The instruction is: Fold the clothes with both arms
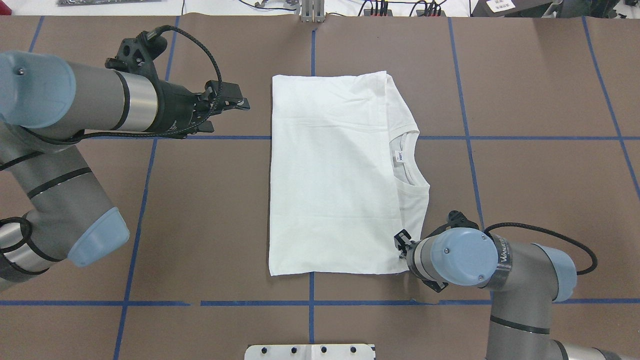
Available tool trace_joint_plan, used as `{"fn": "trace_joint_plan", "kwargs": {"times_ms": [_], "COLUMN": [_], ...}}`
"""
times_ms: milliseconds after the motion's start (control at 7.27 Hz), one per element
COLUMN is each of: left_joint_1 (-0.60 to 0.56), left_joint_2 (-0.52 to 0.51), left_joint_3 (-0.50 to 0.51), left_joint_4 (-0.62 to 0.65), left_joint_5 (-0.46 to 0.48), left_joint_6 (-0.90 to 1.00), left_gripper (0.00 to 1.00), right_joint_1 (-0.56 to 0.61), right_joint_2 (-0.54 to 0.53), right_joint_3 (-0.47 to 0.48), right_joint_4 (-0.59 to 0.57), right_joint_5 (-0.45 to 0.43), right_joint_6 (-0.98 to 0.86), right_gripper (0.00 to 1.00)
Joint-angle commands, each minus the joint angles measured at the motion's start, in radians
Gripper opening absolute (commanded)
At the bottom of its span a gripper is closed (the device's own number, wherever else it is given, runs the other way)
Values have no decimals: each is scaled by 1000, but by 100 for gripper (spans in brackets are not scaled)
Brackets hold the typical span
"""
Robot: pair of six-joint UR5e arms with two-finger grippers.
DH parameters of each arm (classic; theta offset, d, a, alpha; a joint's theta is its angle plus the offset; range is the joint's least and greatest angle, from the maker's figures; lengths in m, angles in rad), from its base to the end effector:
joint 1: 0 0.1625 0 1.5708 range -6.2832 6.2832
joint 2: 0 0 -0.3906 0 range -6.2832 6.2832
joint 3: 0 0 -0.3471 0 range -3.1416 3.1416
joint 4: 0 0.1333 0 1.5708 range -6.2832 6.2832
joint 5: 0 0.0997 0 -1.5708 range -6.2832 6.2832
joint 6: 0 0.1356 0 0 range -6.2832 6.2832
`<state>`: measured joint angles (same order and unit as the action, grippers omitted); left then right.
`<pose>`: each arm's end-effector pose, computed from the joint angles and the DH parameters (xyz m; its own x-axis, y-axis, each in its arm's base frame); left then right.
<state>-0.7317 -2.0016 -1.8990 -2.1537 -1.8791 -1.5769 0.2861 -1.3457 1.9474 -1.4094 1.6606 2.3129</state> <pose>0.3576 -0.4450 0.2108 0.1663 -0.1571 -0.9735 0.4178 0.9055 -0.0748 -0.4826 -0.2682 0.3755 0.3612 0.8079 0.4656 -0.6319 0.5793 -0.5149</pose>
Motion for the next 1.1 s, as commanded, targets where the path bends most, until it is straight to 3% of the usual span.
{"fn": "trace_joint_plan", "kwargs": {"times_ms": [0, 412, 550, 688, 962], "left_joint_1": [1, 15, 49, 114, 306], "left_joint_2": [10, 18, 68, 142, 182], "left_joint_3": [-6, -18, -64, -127, -169], "left_joint_4": [0, 0, 0, 0, 56], "left_joint_5": [0, 0, 5, 35, 174], "left_joint_6": [0, -33, -67, -95, -176], "left_gripper": [100, 100, 100, 100, 100], "right_joint_1": [2, 16, 13, -8, -51], "right_joint_2": [2, -10, -10, -38, -61], "right_joint_3": [5, 60, 79, 105, 137], "right_joint_4": [0, -11, -17, -17, -17], "right_joint_5": [5, 44, 44, 56, 56], "right_joint_6": [-1, 0, 3, 5, 7], "right_gripper": [0, 0, 0, 0, 0]}}
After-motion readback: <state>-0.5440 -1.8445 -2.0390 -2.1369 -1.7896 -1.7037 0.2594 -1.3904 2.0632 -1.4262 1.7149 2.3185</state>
